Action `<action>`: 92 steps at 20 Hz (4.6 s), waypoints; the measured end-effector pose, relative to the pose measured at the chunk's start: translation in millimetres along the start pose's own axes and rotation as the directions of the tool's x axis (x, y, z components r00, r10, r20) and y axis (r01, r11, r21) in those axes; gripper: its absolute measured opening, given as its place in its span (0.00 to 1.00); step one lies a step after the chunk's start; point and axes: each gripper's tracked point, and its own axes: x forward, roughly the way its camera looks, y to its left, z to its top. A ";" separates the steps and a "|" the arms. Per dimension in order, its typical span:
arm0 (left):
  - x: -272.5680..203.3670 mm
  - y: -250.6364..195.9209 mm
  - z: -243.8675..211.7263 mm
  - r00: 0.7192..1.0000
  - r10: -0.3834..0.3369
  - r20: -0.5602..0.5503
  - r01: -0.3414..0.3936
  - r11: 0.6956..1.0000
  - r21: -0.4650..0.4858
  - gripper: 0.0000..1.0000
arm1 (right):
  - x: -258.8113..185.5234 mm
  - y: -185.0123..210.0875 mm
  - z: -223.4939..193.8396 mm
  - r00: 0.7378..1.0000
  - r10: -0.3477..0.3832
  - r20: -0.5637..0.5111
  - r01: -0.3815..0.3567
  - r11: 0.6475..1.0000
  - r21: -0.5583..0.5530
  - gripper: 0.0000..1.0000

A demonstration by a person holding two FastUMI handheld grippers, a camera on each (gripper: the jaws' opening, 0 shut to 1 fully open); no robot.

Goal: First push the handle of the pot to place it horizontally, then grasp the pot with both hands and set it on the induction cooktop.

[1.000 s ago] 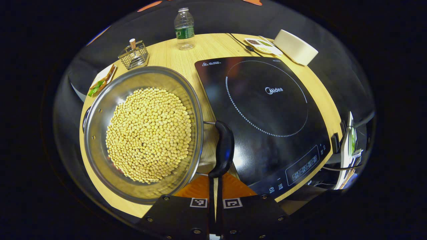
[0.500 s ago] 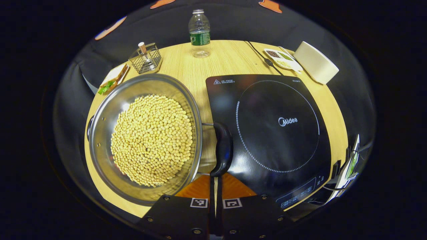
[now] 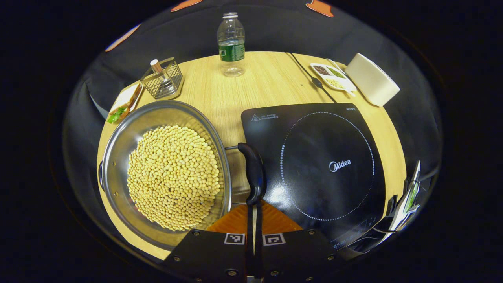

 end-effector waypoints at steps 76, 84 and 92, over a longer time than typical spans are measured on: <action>-8.5 321.3 16.1 0.968 0.136 0.211 -0.084 0.967 -0.240 0.58 | 151.4 252.3 -223.8 0.638 0.134 -0.759 -0.043 0.989 0.139 0.49; -25.3 325.9 32.7 0.934 0.172 0.313 -0.131 0.980 -0.147 0.57 | 130.3 218.3 -179.8 0.704 0.165 -0.691 -0.036 0.980 0.197 0.48; -30.4 329.3 43.5 0.924 0.145 0.355 -0.117 0.988 -0.099 0.57 | 108.1 146.1 -151.7 0.765 0.130 -0.631 0.016 0.975 0.220 0.48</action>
